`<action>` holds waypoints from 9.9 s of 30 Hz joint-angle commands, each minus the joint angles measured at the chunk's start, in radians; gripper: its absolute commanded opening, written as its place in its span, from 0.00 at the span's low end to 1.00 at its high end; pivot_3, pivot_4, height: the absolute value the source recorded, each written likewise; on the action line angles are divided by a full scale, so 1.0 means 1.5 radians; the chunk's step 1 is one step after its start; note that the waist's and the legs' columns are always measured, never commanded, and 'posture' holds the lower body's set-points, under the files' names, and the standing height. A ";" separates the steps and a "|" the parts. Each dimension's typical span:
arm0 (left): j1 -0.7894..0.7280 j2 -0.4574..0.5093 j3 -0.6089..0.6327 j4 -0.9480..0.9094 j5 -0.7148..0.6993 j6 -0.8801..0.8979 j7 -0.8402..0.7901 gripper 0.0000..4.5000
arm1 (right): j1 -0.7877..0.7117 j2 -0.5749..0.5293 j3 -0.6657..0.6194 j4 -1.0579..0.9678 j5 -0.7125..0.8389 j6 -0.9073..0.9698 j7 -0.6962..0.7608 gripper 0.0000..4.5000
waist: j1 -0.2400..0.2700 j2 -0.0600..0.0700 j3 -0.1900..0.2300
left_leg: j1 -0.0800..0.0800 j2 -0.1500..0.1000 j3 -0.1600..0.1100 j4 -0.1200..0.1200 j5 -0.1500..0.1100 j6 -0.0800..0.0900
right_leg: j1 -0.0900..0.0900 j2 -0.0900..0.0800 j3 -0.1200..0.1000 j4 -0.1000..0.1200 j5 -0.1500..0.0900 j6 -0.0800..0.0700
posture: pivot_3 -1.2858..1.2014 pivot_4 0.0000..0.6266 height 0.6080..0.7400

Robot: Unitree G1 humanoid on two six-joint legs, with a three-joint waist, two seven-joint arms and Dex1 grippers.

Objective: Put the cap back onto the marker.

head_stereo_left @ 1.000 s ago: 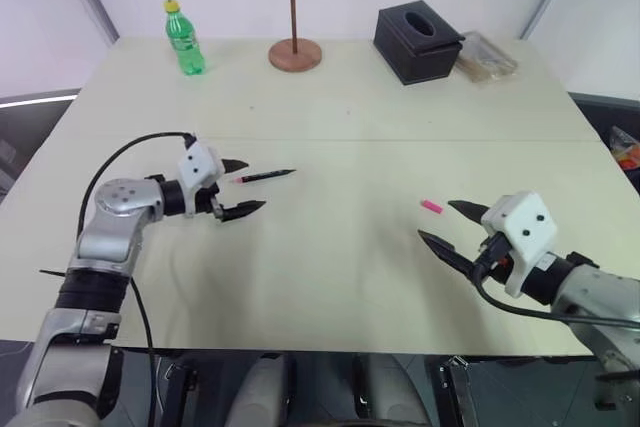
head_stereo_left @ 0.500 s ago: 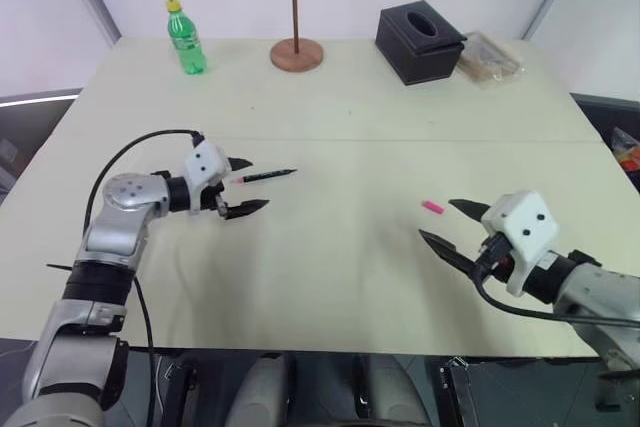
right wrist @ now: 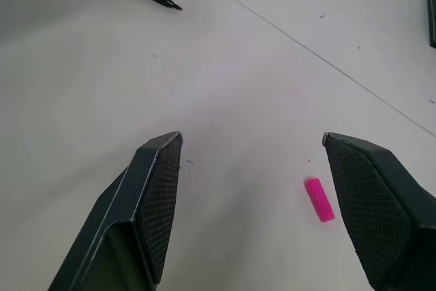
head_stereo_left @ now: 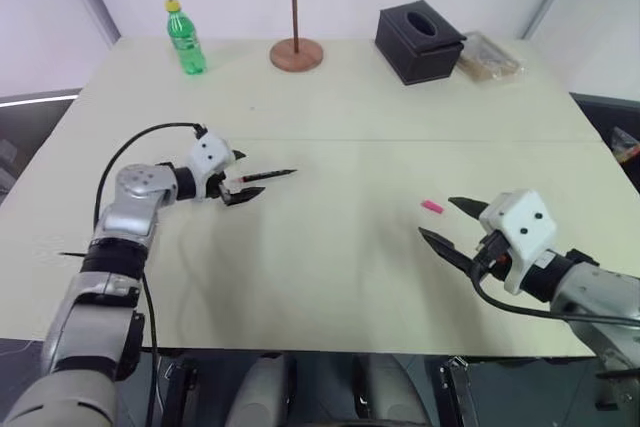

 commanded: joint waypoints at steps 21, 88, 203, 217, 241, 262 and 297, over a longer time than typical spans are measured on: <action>-0.142 -0.047 -0.044 0.229 0.084 0.005 0.006 0.93 | 0.072 0.045 -0.010 -0.095 -0.017 -0.004 -0.089 0.75 | -0.001 -0.001 0.000 | 0.000 0.000 0.000 0.000 0.000 0.000 | 0.000 0.000 0.000 0.001 0.000 0.000 | 0.52 0.24 1.00; 0.012 -0.003 -0.054 -0.346 -0.053 0.175 -0.155 0.14 | -0.261 0.028 0.151 0.701 -0.122 -0.360 0.225 0.75 | -0.014 -0.001 0.000 | 0.000 0.001 0.001 0.000 0.000 0.000 | -0.001 0.000 0.001 0.001 0.000 0.000 | 0.52 0.24 1.00; -0.135 -0.100 -0.136 -0.089 -0.034 0.014 -0.330 0.12 | -0.332 -0.083 0.326 0.279 -0.338 -0.305 0.267 0.00 | -0.014 -0.001 0.000 | -0.001 0.000 0.001 0.001 0.000 0.000 | -0.001 0.001 0.001 0.001 0.000 0.000 | 0.52 0.24 1.00; -0.138 -0.102 -0.135 -0.083 -0.034 0.010 -0.325 0.12 | -0.344 -0.069 0.336 0.266 -0.335 -0.291 0.269 0.00 | -0.014 -0.001 0.000 | -0.001 0.000 0.001 0.001 0.000 0.000 | -0.001 0.001 0.001 0.001 0.000 0.000 | 0.52 0.24 1.00; -0.128 -0.112 -0.136 -0.097 -0.048 0.048 -0.338 0.12 | -0.372 -0.029 0.371 0.254 -0.361 -0.285 0.254 0.00 | -0.014 -0.001 0.000 | -0.001 0.000 0.001 0.001 0.000 0.000 | -0.001 0.001 0.001 0.001 0.000 0.000 | 0.52 0.24 1.00; -0.159 -0.113 -0.137 -0.061 -0.036 0.030 -0.366 0.12 | -0.346 -0.055 0.392 0.248 -0.397 -0.321 0.281 0.00 | -0.014 -0.001 0.000 | -0.001 0.000 0.001 0.001 0.000 0.000 | -0.001 0.001 0.001 0.001 0.000 0.000 | 0.52 0.24 1.00; -0.167 -0.127 -0.137 -0.053 -0.028 0.039 -0.373 0.12 | -0.375 0.009 0.427 0.246 -0.444 -0.297 0.278 0.00 | -0.014 -0.001 0.000 | -0.001 0.000 0.001 0.001 0.000 0.000 | -0.002 0.001 0.001 0.001 0.000 0.000 | 0.52 0.24 1.00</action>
